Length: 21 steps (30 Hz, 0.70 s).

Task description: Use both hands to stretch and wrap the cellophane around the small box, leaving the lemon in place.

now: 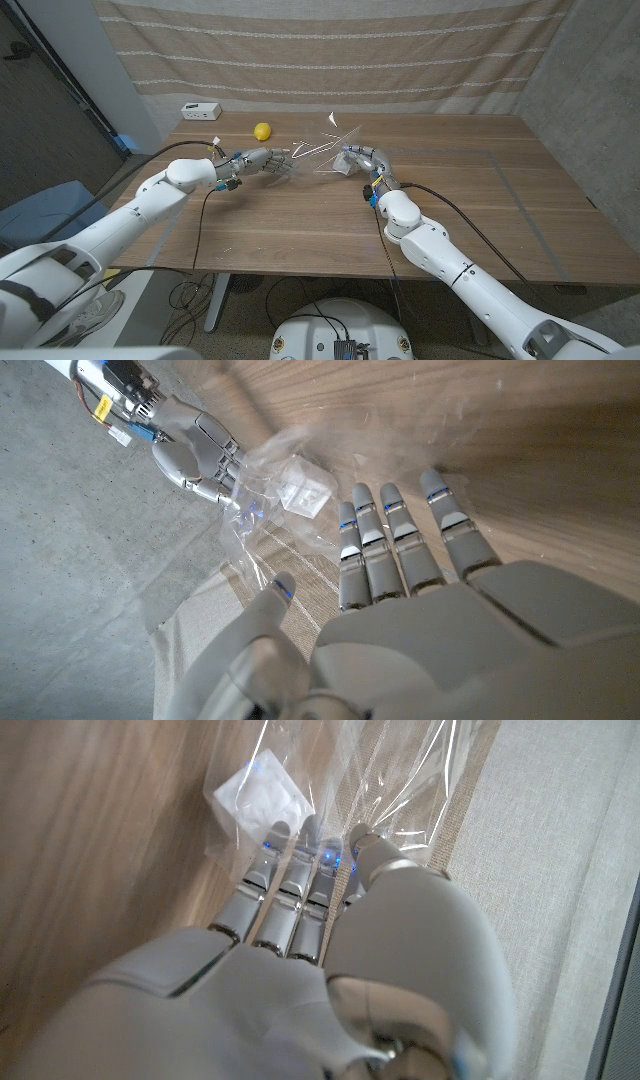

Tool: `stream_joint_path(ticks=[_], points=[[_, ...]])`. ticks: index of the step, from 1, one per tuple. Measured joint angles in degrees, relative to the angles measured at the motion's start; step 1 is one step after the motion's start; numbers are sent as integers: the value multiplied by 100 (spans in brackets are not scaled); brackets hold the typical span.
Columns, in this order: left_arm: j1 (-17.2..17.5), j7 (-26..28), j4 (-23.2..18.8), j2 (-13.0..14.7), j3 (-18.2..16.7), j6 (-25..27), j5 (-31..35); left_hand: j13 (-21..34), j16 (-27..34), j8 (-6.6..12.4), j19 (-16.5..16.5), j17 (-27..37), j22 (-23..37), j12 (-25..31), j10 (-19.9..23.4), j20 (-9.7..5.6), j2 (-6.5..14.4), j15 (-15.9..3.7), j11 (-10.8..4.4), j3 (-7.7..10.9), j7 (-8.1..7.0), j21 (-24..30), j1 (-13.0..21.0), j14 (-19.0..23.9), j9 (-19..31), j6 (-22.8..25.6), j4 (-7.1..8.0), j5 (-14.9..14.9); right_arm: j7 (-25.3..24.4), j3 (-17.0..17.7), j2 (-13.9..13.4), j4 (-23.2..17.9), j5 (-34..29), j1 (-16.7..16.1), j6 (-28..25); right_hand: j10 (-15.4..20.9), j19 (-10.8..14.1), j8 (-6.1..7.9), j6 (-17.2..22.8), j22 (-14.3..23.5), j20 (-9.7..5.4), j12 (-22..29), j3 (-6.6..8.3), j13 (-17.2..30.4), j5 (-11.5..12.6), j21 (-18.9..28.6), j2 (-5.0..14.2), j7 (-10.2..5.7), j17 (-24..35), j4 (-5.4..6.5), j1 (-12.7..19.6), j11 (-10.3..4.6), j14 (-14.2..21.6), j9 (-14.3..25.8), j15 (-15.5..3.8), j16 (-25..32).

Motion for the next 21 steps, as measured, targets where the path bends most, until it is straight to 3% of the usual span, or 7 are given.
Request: stream_joint_path(ticks=[4, 8, 12, 14, 21], points=[[-19, -63, 36, -14, 12, -2, -23, 0, 0, 0, 0, 0, 0, 0, 31, 0, -23, 0, 31, -25, -20, 0, -23, 0, 0, 22, 8, 0, -503, -156, 132, 249, -717, 137, 112, -151, -419, 47, 46, 31, 58, -79, 62, 34, 0, -25, -73, -46, -11, -62, -73, -147, -516, -65, 41, -312], [-47, -120, 81, -31, 20, -15, -41, 0, 0, 0, 0, 0, 1, 0, 31, 0, -23, 0, 31, -35, -11, 0, -23, 0, 0, 51, 11, 0, -959, -275, 297, 570, -1376, 264, 329, -478, -751, 51, 82, 18, 196, -233, 109, 37, 0, -84, -136, -81, -69, -92, -136, -186, -907, -119, 78, -630], [-70, -173, 129, -50, 31, -33, -54, 0, 0, 0, 0, 0, 1, 0, 31, 0, -23, 0, 31, -35, -11, 0, -23, 0, 0, 51, 11, 0, -1361, -401, 452, 950, -1948, 425, 524, -530, -869, 52, 112, 3, 276, -241, 134, 10, 1, -118, -189, -112, -107, -69, -188, -211, -928, -146, 91, -705], [-94, -203, 177, -69, 40, -42, -65, 0, 0, 0, -1, 1, 1, 0, 31, 0, -22, 0, 31, -35, -11, 0, -22, 0, 0, 51, 11, 0, -1673, -487, 509, 1119, -2439, 519, 618, -447, -870, 52, 144, -13, 276, -241, 153, 3, -22, -118, -204, -144, -123, -79, -204, -294, -839, -159, 101, -711], [-158, -328, 311, -131, 54, -88, -121, 1, 0, 0, 11, 1, 1, 0, 31, 11, -49, 0, 31, -57, -11, 0, -45, 0, 0, 51, -11, 21, -2119, -843, 639, 1609, -3572, 904, 432, -308, -869, 89, 183, -37, 276, -214, 167, -16, -22, -117, -228, -185, -158, -81, -302, -433, -723, -193, 67, -755]])
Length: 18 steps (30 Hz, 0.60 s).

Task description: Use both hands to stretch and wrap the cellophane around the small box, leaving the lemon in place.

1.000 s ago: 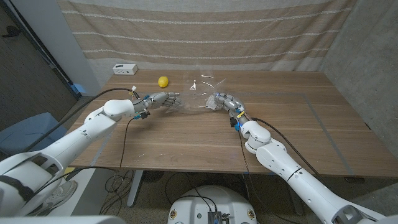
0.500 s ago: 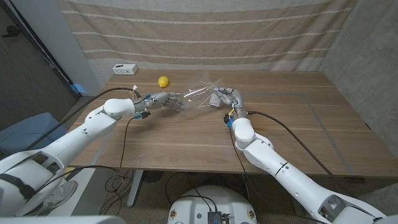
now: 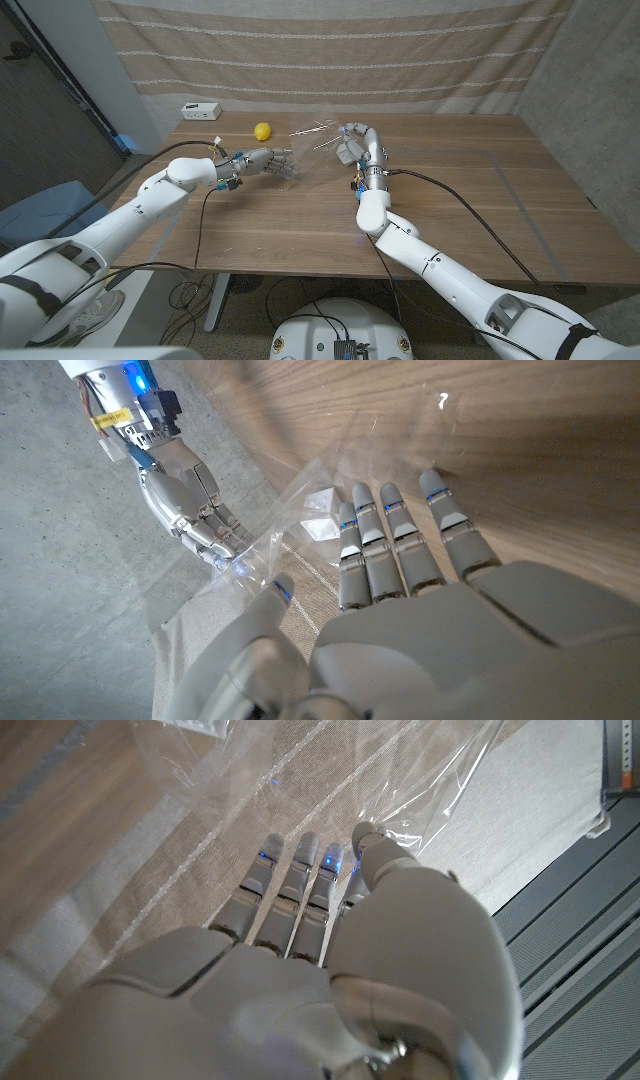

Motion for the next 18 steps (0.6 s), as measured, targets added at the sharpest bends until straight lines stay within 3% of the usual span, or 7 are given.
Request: stream_joint_path(ticks=[7, 11, 13, 14, 17, 18], points=[[-47, -96, 135, -56, 1, -28, -72, 0, 0, 0, 40, 0, 1, 0, 60, -20, -28, -10, 60, -21, 42, 0, 31, 73, 0, 42, -21, 0, -144, -300, 164, 542, -670, 434, -358, 75, 44, 0, -22, -2, -44, 0, 8, -27, 0, 38, 10, -22, -1, -8, -18, -6, 61, -18, 1, 0], [-77, -140, 220, -94, 1, -34, -112, 0, 0, 0, 41, 1, 1, 0, 101, -21, -27, -10, 40, -20, 71, 0, 31, 73, 0, 74, -21, 0, -196, -465, 307, 996, -826, 744, -471, 73, 177, 0, -22, -2, -114, 0, 8, -50, 1, 116, -4, -22, 26, -8, -33, -7, 123, -37, 19, 0], [-89, -140, 254, -107, 1, -34, -112, 0, 0, 0, 41, 1, 2, 0, 102, -21, -27, -10, 40, -20, 52, 0, 31, 73, 0, 93, -21, 0, -217, -465, 307, 996, -869, 744, -518, 73, 284, 0, -22, -22, -92, 0, 24, -53, 1, 170, -4, -22, 47, -25, -33, -7, 162, -37, -20, 0], [-93, -166, 269, -113, 1, -35, -132, 0, 0, 0, 41, 1, 3, 0, 102, -21, -27, -11, 40, -20, 52, 1, 31, 73, 0, 93, -21, 0, -230, -562, 410, 1308, -883, 939, -535, 73, 332, 0, -22, -29, -90, 0, 32, -53, 1, 196, -4, -22, 52, -32, -33, -7, 176, -37, -6, 0], [-111, -166, 314, -133, 1, -35, -132, 0, 0, 0, 41, 1, 4, 0, 102, -22, -27, 12, 40, -20, 53, 1, 31, 96, 0, 93, -21, 0, -289, -562, 410, 1308, -905, 939, -568, 94, 447, 0, -22, -29, -117, 0, 32, -53, 1, 256, -4, -22, 79, -32, -33, -28, 216, -64, -12, 27], [-115, -193, 323, -137, 2, -37, -148, 0, 0, 0, 41, 1, 4, 0, 102, -23, -27, 12, 40, -20, 52, 1, 31, 95, 0, 93, -21, 0, -298, -684, 544, 1729, -907, 1192, -570, 104, 464, 0, -22, -29, -134, 0, 31, -53, 1, 278, -4, -22, 79, -32, -33, -38, 225, -70, -19, 27]])
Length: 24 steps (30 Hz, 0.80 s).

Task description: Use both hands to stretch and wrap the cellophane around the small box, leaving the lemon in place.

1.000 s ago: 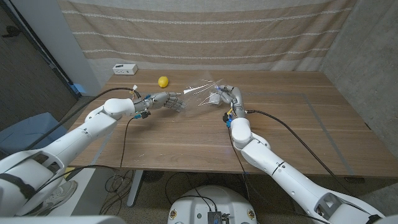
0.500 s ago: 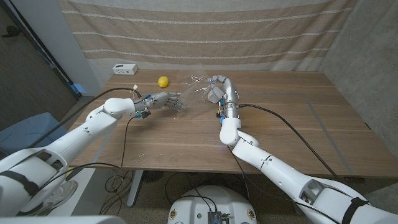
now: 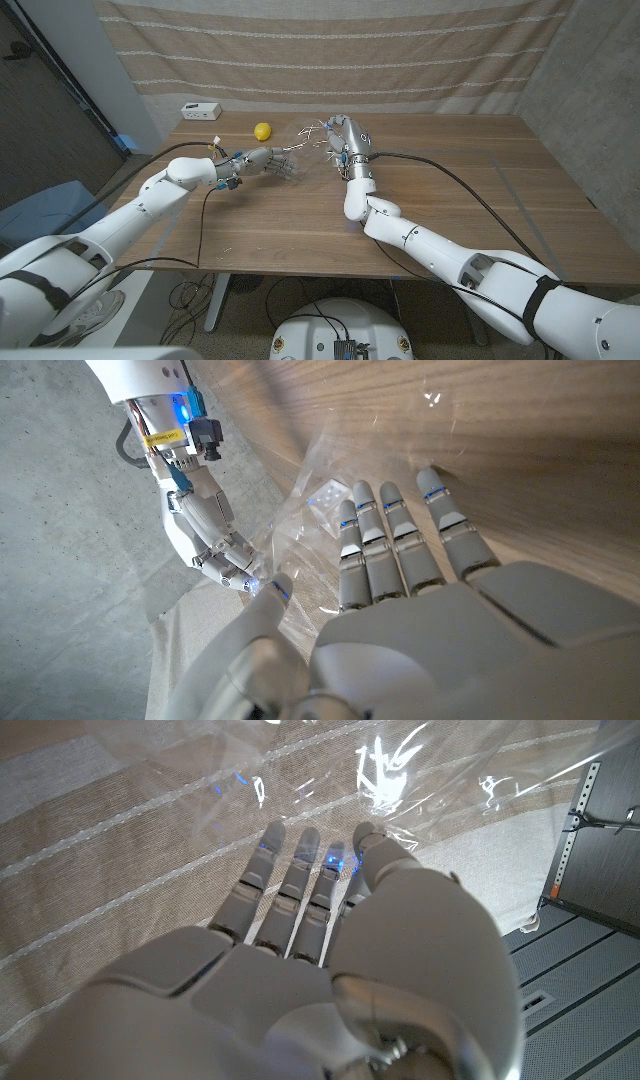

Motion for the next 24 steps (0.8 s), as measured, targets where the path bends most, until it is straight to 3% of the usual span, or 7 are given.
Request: stream_joint_path(ticks=[3, 14, 17, 19, 20, 23, 24], points=[[-24, -9, 47, -26, 7, -1, -4, 0, 0, 0, 0, 0, -2, 0, 0, -1, 0, 0, 0, -24, 0, 3, 0, 0, 0, 0, 24, 0, -126, -50, 54, 163, -27, 93, -19, 14, 94, 0, 0, 0, -32, 0, 0, 0, 0, 22, 0, 0, 27, 0, 0, -12, 83, -1, -2, 29], [-77, -141, 119, -75, 17, -16, -74, 0, 0, 0, 112, -28, -34, -30, 9, 32, -55, -15, 52, -46, 0, 47, -7, 46, 0, 0, 1, 0, -652, -616, 624, 1866, -80, 913, -95, 179, 226, 21, -8, 0, -102, 23, 31, 1, 0, 111, -1, -7, 46, -32, 1, -6, 288, -8, -23, 84], [-77, -165, 91, -73, 6, -5, -110, 0, 0, 0, 163, -28, -34, -30, 39, 23, -55, -14, 82, -68, -1, 59, -7, 47, 0, -1, -21, 0, -699, -807, 781, 2287, -81, 1090, -103, 301, 289, 21, 21, 1, -165, 89, 31, -1, 0, 150, -1, -44, 77, -32, 1, -32, 430, -25, -28, 130], [-77, -165, 67, -68, -2, -5, -110, 0, 0, 0, 163, -28, -34, -30, 39, 23, -54, -14, 83, -68, -1, 59, -7, 47, 0, -1, -20, 0, -701, -807, 781, 2287, -82, 1090, -104, 399, 379, 17, -26, 1, -212, 107, 31, -26, 0, 216, -1, -109, 112, -32, 1, -51, 566, -29, -53, 209], [-71, -174, 32, -56, -21, 22, -152, 0, 0, 0, 163, -28, -34, -30, 39, 23, -54, -14, 82, -68, -1, 59, -7, 47, 0, -1, -21, 0, -698, -1024, 934, 2681, -82, 1252, -106, 431, 448, -5, -19, 1, -243, 117, 30, -27, 0, 255, -1, -145, 151, -33, 1, -63, 645, -36, -71, 264], [-39, -174, -24, -31, -46, 22, -152, 0, 0, -11, 163, -28, -34, -51, 39, 23, -54, -14, 82, -68, -1, 59, -7, 47, 0, -1, -21, 0, -645, -1024, 934, 2681, -70, 1252, -114, 565, 626, -27, 31, 1, -280, 172, -1, -27, 0, 370, -1, -196, 272, -64, 1, -30, 830, -72, -135, 420], [-6, -175, -76, -10, -66, 62, -203, 0, 0, -23, 163, -28, -34, -51, 39, 23, -54, -14, 82, -68, -1, 59, -7, 47, 0, -1, -21, 0, -579, -1251, 1072, 3021, -50, 1397, -121, 574, 635, -28, 46, 1, -288, 173, -1, -27, 0, 380, -1, -211, 300, -64, 1, -21, 883, -76, -145, 452]])
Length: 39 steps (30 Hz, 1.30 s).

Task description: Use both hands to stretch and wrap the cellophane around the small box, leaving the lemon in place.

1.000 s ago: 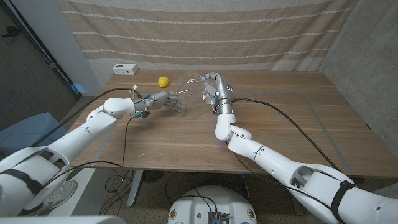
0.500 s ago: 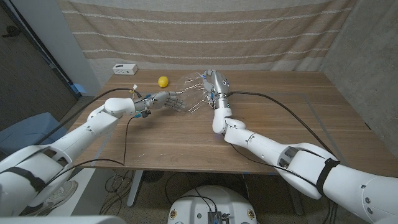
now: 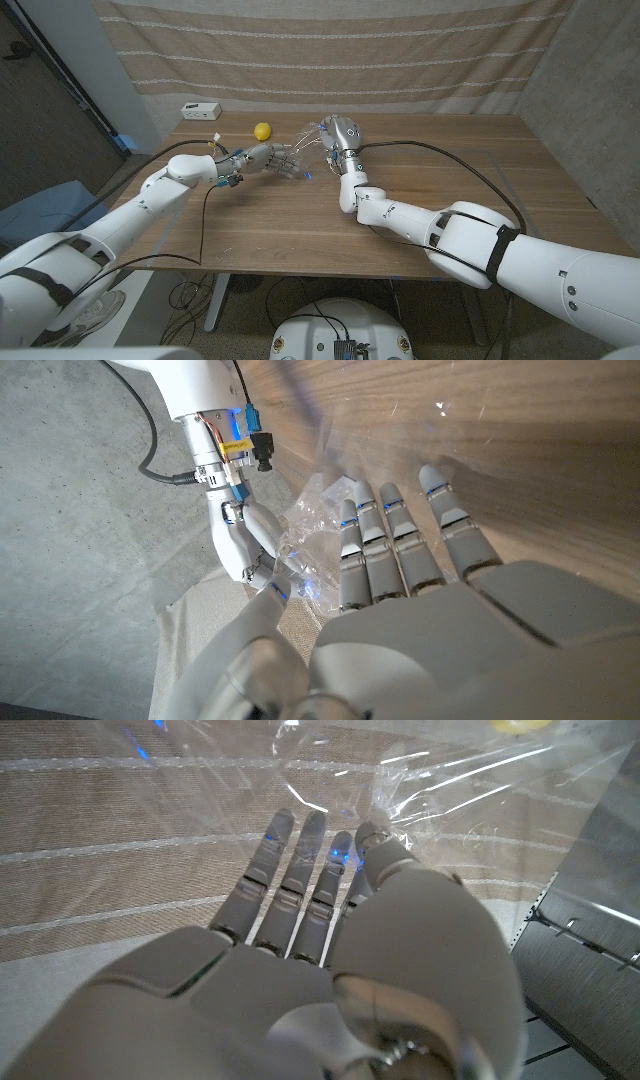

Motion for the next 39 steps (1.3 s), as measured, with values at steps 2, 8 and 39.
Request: stream_joint_path(ticks=[2, 8, 39], points=[[45, 17, -78, 32, -30, 39, -51, 0, 0, 0, 0, 0, 0, 0, 0, 0, -16, 0, 0, 0, 0, 0, 16, 0, 0, 0, 0, 0, 101, -229, 107, 269, 41, 126, -14, 20, 9, 0, 22, 0, -9, 0, -23, 0, 0, 22, 0, -22, 18, -23, 0, -21, 27, -4, -8, 15], [209, 32, -337, 141, -111, 61, -75, 0, 0, 0, 0, 0, 0, 0, 0, 0, -30, 0, 0, -23, 0, 0, 30, 0, 0, 0, -23, 0, 482, -340, 149, 376, 250, 182, -98, 30, 9, -59, 4, 3, -9, 0, -26, 0, 0, 47, 1, -89, 71, -22, -1, -30, 27, -13, -8, 15], [662, 521, -1219, 530, -470, 240, -293, 0, -5, -65, 26, 2, 2, -128, -331, -28, -23, -31, 83, 53, -82, 0, 160, 30, 0, -255, -215, 24, 1817, -1264, 192, 853, 978, 639, -582, -1891, -1267, -1503, -2189, -134, 322, -981, -14, -212, -22, -69, 229, -308, -211, 1462, -1980, 307, -1771, -6, 227, -1138]])
